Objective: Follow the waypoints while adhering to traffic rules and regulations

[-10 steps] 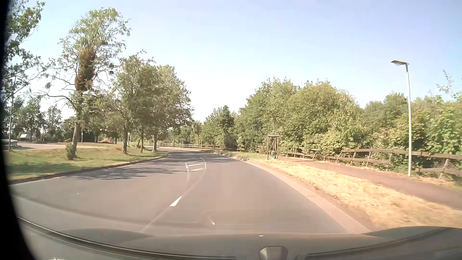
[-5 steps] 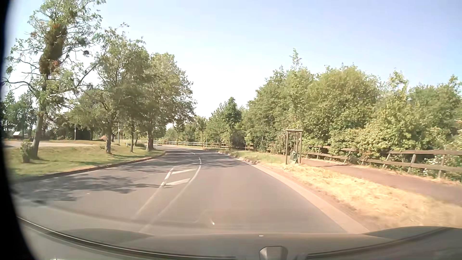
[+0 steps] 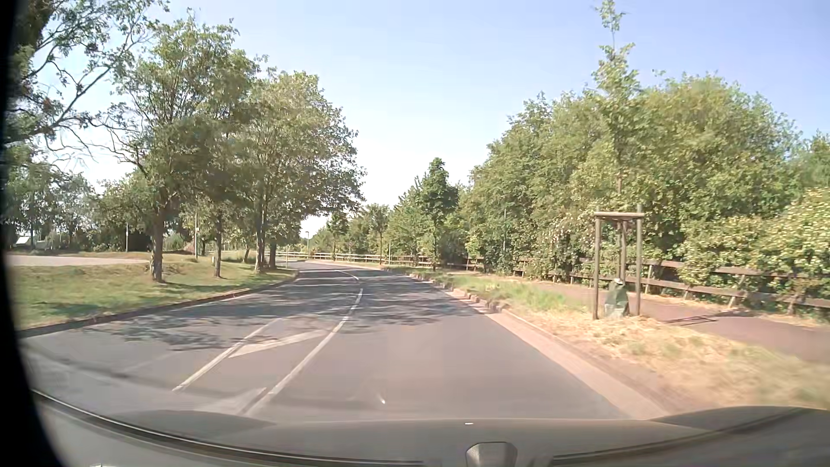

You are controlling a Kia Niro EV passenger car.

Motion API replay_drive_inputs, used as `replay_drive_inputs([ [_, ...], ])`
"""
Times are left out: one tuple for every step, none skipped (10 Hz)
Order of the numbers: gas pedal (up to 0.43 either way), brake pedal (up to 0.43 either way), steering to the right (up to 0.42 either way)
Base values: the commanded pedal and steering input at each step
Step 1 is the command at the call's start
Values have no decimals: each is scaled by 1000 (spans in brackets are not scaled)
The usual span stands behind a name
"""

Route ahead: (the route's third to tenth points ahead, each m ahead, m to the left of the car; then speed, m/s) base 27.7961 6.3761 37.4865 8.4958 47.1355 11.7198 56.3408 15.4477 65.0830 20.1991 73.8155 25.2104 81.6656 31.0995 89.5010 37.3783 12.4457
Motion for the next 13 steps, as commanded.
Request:
replay_drive_inputs([
  [130,6,-33],
  [130,6,-33],
  [130,6,-33],
  [130,6,-33],
  [130,6,-33],
  [130,6,-32],
  [130,6,-32],
  [130,6,-32],
  [130,6,-32],
  [130,6,-32],
  [130,6,-31],
  [130,6,-30],
  [130,6,-31],
])
